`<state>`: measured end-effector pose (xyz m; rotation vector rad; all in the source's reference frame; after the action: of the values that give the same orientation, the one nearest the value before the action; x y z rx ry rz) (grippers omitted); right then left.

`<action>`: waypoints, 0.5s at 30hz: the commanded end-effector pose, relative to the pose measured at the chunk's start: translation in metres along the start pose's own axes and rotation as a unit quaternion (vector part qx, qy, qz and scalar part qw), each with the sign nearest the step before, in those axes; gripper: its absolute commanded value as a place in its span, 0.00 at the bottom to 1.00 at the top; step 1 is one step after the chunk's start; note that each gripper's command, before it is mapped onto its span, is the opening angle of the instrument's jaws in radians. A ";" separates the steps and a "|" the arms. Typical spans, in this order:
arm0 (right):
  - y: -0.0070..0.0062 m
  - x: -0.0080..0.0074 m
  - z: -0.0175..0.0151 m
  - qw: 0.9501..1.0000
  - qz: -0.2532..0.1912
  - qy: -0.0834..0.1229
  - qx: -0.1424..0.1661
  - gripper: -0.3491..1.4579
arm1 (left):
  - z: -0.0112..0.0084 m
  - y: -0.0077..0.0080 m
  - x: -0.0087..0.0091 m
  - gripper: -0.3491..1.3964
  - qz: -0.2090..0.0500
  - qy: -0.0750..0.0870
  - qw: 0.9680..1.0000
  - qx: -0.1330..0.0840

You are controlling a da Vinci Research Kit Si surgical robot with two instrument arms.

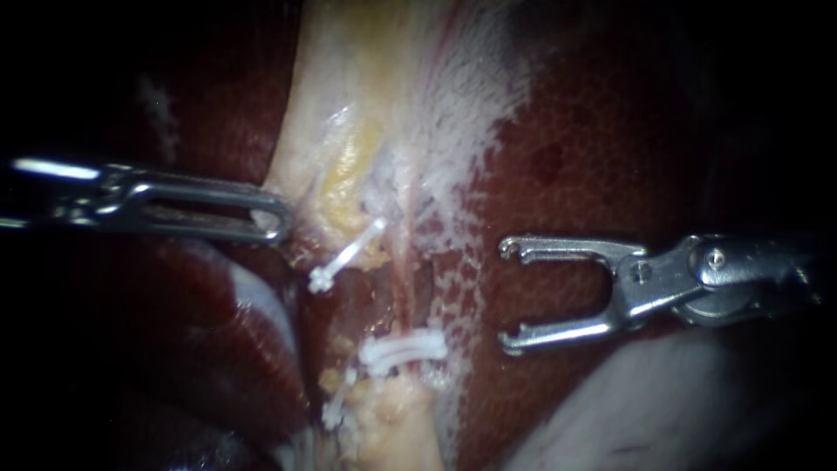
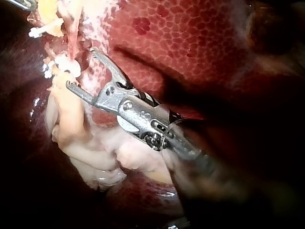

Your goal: Going back second clip right tube

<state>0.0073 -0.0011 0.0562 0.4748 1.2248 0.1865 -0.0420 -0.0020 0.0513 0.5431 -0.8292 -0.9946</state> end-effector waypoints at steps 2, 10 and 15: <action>0.0000 0.0000 0.0000 1.000 -0.006 0.000 0.000 0.53 | 0.0007 -0.0001 0.0001 0.00 0.002 0.003 1.000 0.001; 0.0002 0.0000 0.0000 1.000 -0.024 0.000 0.001 0.53 | 0.0010 0.0004 0.0001 0.00 0.003 0.007 1.000 0.002; 0.0002 -0.0001 0.0000 1.000 -0.024 0.000 0.001 0.53 | 0.0010 0.0005 0.0001 0.00 0.004 0.007 1.000 0.002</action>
<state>0.0073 -0.0010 0.0563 0.4478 1.2355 0.1442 -0.0425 -0.0019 0.0523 0.5489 -0.8200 -0.9822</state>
